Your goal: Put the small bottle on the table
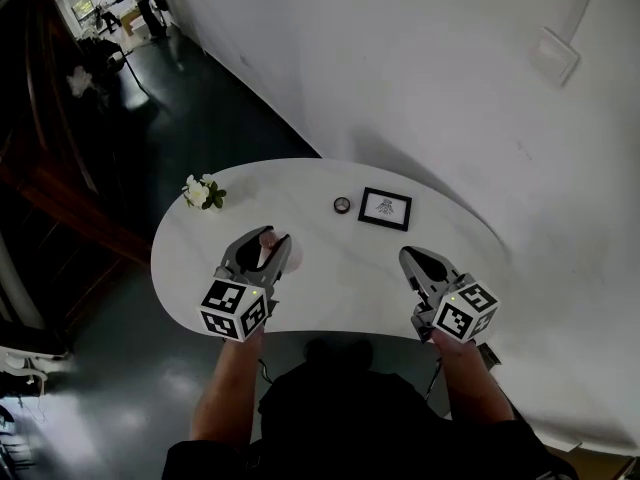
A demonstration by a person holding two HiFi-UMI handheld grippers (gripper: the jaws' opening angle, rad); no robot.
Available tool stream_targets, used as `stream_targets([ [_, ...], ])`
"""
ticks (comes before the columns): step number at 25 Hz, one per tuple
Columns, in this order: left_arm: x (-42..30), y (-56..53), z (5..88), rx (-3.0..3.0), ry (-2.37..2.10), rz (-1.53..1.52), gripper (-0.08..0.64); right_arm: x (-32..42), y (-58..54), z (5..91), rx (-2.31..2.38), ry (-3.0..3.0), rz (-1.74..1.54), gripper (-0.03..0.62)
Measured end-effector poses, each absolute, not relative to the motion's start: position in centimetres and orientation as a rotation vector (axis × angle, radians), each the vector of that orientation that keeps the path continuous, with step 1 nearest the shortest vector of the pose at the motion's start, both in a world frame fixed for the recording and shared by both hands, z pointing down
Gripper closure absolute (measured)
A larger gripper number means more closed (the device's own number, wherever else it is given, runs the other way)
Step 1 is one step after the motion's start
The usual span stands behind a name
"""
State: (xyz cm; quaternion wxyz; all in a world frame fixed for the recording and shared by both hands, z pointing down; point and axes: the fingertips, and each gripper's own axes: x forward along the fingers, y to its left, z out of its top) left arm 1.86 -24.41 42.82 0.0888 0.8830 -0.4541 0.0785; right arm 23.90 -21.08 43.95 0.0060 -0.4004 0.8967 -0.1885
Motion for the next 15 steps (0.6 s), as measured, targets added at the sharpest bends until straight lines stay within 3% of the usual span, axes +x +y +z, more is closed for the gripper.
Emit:
stream_targets([
  [15, -2.7, -28.1, 45.7, 2.630, -1.287, 0.248, 0.411, 16.2, -24.1, 44.6, -1.257, 2.849, -0.618, 0.581],
])
